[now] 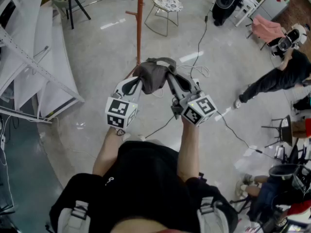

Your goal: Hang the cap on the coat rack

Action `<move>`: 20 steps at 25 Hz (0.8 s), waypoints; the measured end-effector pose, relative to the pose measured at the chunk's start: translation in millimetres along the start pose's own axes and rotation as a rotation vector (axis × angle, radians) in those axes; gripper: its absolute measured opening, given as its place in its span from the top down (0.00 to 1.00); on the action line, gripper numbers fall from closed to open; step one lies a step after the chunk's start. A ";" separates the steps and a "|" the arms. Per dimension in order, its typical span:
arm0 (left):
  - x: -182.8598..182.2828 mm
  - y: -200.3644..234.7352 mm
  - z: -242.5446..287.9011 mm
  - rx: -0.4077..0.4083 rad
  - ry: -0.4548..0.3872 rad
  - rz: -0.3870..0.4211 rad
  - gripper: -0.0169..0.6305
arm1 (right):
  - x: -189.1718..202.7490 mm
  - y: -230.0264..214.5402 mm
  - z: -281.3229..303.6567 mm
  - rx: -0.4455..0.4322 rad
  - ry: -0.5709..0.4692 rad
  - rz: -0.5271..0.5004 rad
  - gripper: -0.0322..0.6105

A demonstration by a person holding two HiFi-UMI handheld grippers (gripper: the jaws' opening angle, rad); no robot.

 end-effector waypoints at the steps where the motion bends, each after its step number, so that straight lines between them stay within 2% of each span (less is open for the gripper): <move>1: -0.7 -1.9 -0.3 -0.002 0.000 0.001 0.96 | -0.4 -0.2 -2.1 -0.002 0.000 0.003 0.94; 5: -1.1 -7.8 1.3 -0.008 0.002 0.001 0.96 | -0.3 -3.7 -7.8 0.005 -0.003 0.001 0.94; 10: 4.1 -15.3 4.9 -0.039 0.029 0.009 0.96 | 4.7 -4.9 -8.4 0.050 0.064 -0.096 0.94; 20: -0.6 -15.5 -0.9 -0.066 0.032 0.020 0.96 | -0.9 -8.8 -0.2 0.027 0.033 -0.061 0.93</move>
Point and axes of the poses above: the fingertips, and each gripper's own axes: z forward along the fingers, y to its left, x out of its underside, the point moved 7 cm from there along -z, backward along the fingers, and after that the axes turned 3 degrees about -x, right-handed, at the moved point
